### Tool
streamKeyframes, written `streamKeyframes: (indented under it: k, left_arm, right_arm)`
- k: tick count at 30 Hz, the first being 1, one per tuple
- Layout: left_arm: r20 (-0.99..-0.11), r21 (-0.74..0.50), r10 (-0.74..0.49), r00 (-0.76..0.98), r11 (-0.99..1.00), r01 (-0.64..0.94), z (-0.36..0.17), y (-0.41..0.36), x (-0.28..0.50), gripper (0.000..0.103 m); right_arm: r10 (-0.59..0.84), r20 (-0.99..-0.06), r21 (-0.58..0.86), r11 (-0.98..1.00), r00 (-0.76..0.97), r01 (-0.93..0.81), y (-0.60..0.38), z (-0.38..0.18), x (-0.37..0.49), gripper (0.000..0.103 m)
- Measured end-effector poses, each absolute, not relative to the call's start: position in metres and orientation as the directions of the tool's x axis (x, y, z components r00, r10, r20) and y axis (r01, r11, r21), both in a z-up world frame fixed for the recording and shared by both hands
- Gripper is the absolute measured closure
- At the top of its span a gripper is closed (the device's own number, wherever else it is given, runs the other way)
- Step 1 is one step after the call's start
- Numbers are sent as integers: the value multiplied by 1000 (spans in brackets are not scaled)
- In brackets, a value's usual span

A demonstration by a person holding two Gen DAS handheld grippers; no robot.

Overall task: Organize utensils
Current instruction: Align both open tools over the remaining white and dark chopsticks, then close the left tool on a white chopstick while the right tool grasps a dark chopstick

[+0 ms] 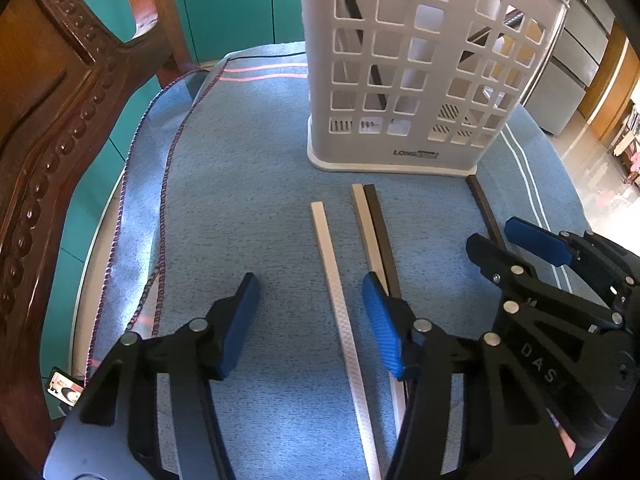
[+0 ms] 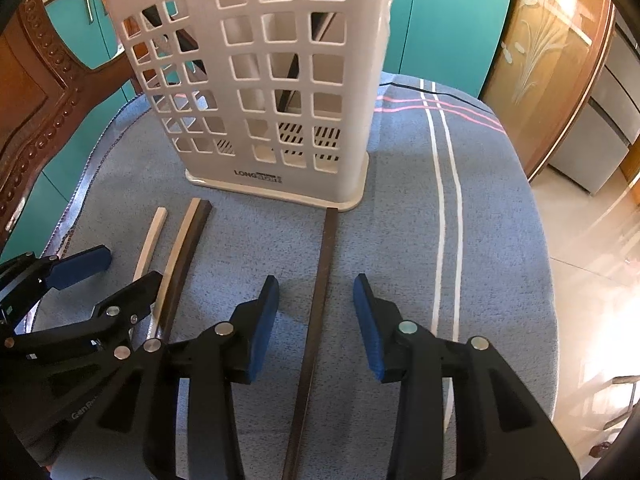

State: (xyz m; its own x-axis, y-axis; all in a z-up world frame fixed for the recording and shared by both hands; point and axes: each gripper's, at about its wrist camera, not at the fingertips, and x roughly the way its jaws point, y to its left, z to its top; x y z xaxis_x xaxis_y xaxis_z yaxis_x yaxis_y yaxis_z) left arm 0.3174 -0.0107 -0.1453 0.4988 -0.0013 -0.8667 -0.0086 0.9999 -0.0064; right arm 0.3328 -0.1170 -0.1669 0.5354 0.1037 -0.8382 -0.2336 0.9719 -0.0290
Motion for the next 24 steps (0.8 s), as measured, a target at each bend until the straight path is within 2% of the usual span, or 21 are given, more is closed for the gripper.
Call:
streamKeyframes:
  k: [8, 10, 12, 14, 16, 17, 20, 24]
  left_arm:
    - [-865, 0, 3, 502, 1000, -6, -146, -12, 317, 49]
    - [-864, -2, -4, 503, 1000, 5, -144, -13, 317, 56]
    - [-864, 0, -16, 503, 999, 33, -143, -18, 317, 69]
    - [-864, -3, -27, 502, 999, 48, -142, -20, 316, 75]
    - [-864, -5, -30, 502, 999, 50, -141, -20, 315, 88]
    - [-864, -11, -33, 503, 999, 46, -141, -19, 315, 92]
    - [-861, -48, -54, 505, 999, 25, -141, -13, 315, 96]
    - [-840, -88, -78, 537, 996, 6, -130, -2, 311, 96]
  right_arm:
    - [69, -829, -88, 964, 555, -251, -105, -169, 327, 62]
    - [67, -831, -91, 963, 552, -253, -103, -169, 327, 62]
    - [80, -837, -76, 962, 541, -261, -100, -170, 326, 68]
    - [107, -843, -53, 958, 527, -280, -99, -168, 327, 82]
    - [140, -846, -30, 951, 515, -308, -95, -167, 326, 94]
    - [149, -845, -22, 950, 513, -312, -96, -167, 325, 95]
    - [198, -841, 35, 949, 503, -315, -98, -166, 324, 97]
    - [242, -794, 73, 949, 558, -308, -103, -147, 319, 97]
